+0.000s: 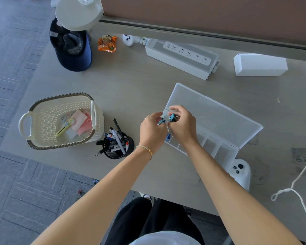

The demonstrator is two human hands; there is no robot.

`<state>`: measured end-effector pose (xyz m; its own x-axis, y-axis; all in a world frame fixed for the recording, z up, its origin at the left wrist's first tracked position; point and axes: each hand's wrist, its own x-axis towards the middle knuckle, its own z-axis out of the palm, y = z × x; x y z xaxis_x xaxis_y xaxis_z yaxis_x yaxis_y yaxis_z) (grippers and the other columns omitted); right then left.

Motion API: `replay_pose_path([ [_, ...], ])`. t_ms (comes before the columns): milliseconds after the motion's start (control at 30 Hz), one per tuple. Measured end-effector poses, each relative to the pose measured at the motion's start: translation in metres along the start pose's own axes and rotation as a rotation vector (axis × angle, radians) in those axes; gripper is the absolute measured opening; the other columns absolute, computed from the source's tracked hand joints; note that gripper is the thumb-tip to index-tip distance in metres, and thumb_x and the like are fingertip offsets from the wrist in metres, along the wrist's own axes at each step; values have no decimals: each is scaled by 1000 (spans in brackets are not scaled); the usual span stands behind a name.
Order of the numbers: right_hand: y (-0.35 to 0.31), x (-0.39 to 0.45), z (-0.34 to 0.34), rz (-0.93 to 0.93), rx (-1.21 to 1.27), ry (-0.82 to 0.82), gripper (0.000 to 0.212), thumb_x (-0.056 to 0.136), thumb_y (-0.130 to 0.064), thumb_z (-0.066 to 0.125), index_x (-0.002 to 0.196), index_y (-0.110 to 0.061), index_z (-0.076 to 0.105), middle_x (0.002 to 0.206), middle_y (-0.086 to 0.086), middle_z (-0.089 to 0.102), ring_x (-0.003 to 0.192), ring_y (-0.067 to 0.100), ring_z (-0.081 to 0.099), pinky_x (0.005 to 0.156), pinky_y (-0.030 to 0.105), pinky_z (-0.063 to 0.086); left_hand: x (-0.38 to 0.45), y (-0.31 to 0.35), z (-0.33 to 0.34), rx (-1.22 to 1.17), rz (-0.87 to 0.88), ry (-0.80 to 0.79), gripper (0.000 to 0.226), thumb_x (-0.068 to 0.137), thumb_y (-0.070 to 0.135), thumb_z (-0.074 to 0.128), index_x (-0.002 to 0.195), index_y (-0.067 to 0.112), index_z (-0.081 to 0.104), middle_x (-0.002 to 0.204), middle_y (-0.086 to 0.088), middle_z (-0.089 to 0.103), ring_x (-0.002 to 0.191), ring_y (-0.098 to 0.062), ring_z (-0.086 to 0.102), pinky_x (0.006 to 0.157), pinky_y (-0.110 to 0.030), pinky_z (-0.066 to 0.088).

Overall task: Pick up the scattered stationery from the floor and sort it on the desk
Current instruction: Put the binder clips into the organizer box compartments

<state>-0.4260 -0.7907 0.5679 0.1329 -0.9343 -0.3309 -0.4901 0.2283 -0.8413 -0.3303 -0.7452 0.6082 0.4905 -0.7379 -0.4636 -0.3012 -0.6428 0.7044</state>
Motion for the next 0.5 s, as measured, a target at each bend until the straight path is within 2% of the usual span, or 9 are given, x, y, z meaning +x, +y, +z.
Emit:
replay_pose_path([
  [133, 0, -2, 3, -61, -48, -29, 43, 71, 6, 65, 107, -18, 71, 101, -4, 74, 92, 13, 70, 81, 36, 59, -4, 2, -5, -33, -25, 30, 43, 86, 2, 48, 122, 17, 65, 111, 0, 67, 98, -11, 59, 85, -24, 47],
  [233, 0, -6, 3, -80, -45, -74, 55, 70, 6, 59, 118, -19, 68, 105, 0, 75, 90, 17, 72, 80, 41, 60, -3, -4, -7, -5, -58, 40, 42, 84, 5, 48, 118, 21, 66, 110, 3, 67, 97, -13, 62, 86, -30, 52],
  [300, 2, -7, 3, -105, -64, -95, 60, 70, 7, 56, 121, -22, 67, 99, 1, 75, 86, 16, 73, 76, 42, 60, -2, -8, -8, 28, -75, 42, 41, 83, 9, 48, 116, 23, 67, 111, 4, 67, 98, -16, 63, 88, -35, 53],
  [400, 5, -7, 3, -108, -40, -83, 51, 75, 10, 61, 114, -22, 67, 99, -8, 71, 83, 13, 73, 76, 41, 61, 0, -13, -8, 72, -80, 59, 37, 82, 12, 49, 112, 26, 68, 108, 5, 67, 97, -17, 63, 89, -38, 53],
  [500, 8, -4, 5, -93, -48, -61, 35, 79, 3, 69, 104, -22, 69, 100, -12, 69, 78, 10, 72, 77, 38, 60, 1, -16, -7, 118, -71, 66, 35, 84, 13, 50, 111, 26, 68, 110, 5, 67, 97, -16, 62, 88, -35, 52],
])
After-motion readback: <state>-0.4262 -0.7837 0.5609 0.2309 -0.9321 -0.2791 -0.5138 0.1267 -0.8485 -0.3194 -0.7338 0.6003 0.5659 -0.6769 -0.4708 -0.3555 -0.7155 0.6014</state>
